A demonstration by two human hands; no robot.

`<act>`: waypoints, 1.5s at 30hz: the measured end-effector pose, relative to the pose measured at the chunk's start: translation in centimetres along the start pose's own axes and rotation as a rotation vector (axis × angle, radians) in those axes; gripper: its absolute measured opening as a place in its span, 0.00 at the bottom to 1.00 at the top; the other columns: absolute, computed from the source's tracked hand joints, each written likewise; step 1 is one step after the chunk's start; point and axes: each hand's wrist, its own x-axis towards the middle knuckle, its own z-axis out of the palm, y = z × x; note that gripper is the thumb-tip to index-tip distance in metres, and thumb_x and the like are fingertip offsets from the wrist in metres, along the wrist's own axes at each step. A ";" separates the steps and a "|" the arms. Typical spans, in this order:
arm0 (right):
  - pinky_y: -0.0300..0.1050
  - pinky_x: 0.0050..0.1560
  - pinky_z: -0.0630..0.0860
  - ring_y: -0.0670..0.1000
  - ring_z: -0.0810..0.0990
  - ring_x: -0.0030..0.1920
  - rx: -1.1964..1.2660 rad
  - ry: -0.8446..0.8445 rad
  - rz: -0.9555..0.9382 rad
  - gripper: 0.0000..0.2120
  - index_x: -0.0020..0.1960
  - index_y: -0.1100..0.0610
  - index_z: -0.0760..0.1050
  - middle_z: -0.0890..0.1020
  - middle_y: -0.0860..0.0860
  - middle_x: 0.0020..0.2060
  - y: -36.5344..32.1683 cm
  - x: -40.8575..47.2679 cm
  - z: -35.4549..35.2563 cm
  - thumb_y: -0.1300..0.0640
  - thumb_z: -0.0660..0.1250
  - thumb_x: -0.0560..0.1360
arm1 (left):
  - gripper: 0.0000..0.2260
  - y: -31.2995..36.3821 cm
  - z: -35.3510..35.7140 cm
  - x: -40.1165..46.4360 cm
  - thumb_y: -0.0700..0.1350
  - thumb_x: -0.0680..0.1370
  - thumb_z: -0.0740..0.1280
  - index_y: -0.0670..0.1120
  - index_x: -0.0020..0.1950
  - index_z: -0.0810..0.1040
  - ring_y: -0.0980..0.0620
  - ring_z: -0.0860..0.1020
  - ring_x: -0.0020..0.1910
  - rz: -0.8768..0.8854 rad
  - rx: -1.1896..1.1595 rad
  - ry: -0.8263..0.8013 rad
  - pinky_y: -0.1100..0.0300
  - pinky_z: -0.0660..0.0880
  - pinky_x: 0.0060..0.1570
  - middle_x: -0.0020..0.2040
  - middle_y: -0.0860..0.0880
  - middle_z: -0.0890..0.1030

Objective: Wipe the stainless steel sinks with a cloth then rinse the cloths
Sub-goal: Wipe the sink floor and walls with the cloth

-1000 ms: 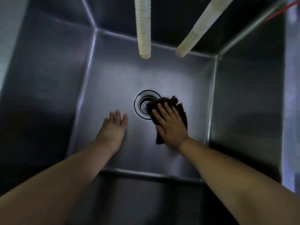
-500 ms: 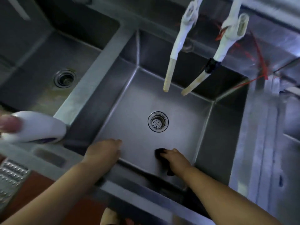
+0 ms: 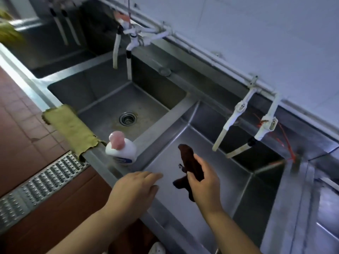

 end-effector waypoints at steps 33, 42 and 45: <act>0.38 0.52 0.77 0.40 0.76 0.59 0.684 0.084 0.280 0.36 0.72 0.38 0.59 0.73 0.44 0.63 -24.2 13.4 37.6 0.65 0.67 0.74 | 0.02 -37.3 -19.7 10.3 0.46 0.73 0.67 0.51 0.43 0.75 0.54 0.77 0.39 -0.268 -0.292 0.109 0.55 0.75 0.39 0.36 0.54 0.79; 0.25 0.50 0.70 0.40 0.71 0.55 0.228 -0.040 0.215 0.32 0.73 0.40 0.57 0.62 0.51 0.65 -22.4 23.9 42.4 0.61 0.65 0.76 | 0.14 -42.8 -20.0 20.6 0.35 0.67 0.69 0.55 0.41 0.80 0.59 0.79 0.38 -0.081 -0.265 -0.078 0.66 0.74 0.38 0.37 0.59 0.79; 0.32 0.52 0.70 0.44 0.70 0.60 -0.040 -0.131 0.166 0.25 0.70 0.42 0.63 0.60 0.47 0.67 -21.5 26.9 42.7 0.55 0.64 0.75 | 0.14 -44.7 -19.4 23.3 0.34 0.66 0.68 0.54 0.42 0.81 0.58 0.80 0.39 -0.051 -0.271 -0.165 0.63 0.75 0.40 0.38 0.57 0.81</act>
